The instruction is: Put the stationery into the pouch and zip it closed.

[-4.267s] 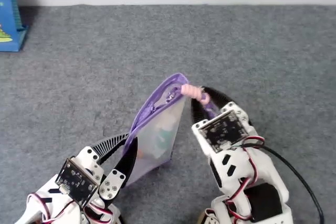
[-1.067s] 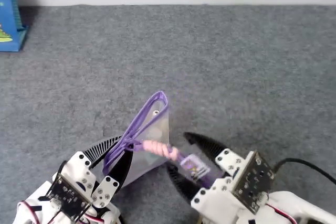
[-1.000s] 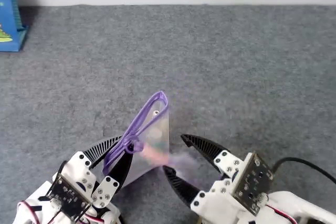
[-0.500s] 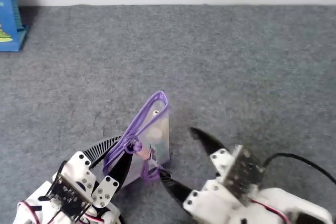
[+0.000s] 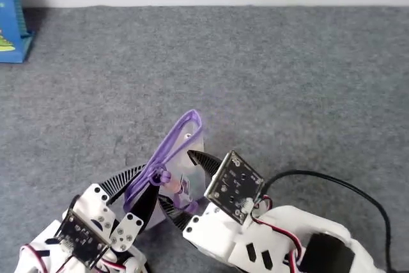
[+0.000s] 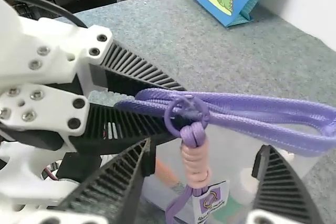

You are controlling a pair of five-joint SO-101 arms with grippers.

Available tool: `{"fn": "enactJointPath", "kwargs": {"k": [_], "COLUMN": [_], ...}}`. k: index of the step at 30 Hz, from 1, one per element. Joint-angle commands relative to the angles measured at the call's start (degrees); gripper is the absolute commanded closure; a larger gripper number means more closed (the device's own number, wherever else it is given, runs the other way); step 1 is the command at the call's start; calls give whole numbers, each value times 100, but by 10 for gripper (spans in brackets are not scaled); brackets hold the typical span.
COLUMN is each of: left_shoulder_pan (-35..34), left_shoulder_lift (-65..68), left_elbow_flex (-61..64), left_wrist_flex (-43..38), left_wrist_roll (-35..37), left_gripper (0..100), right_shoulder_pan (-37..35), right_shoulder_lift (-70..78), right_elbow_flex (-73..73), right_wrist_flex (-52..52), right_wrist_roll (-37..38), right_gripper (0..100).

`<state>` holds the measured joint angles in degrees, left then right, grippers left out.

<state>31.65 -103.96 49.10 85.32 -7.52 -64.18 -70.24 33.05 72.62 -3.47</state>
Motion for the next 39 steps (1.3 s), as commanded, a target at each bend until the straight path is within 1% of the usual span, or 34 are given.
{"fn": "enactJointPath", "kwargs": {"k": [1,6,16,19,22,28,30,32,35,39], "left_shoulder_pan": [35,35,35,35,35,18,18,18,35,35], "left_shoulder_lift": [-35,-35,-35,-35,-35,-35,-35,-35,-35,-35], "left_elbow_flex": [13,13,13,13,13,31,31,40,40,40], "left_wrist_flex": [44,44,44,44,44,44,44,44,44,44], "left_wrist_roll": [-35,-35,-35,-35,-35,-35,-35,-35,-35,-35], "left_gripper": [987,987,987,987,987,987,987,987,987,987], "right_shoulder_pan": [-13,-31,-22,-22,-13,40,215,347,356,356], "right_shoulder_lift": [295,338,312,303,303,295,295,295,295,303], "right_elbow_flex": [-18,-9,0,237,440,413,325,167,105,105], "right_wrist_flex": [-101,-31,585,505,180,-233,-251,-259,-259,-268], "right_wrist_roll": [-35,-35,18,167,211,229,229,229,229,220], "right_gripper": [703,703,703,704,704,705,735,789,850,856]}}
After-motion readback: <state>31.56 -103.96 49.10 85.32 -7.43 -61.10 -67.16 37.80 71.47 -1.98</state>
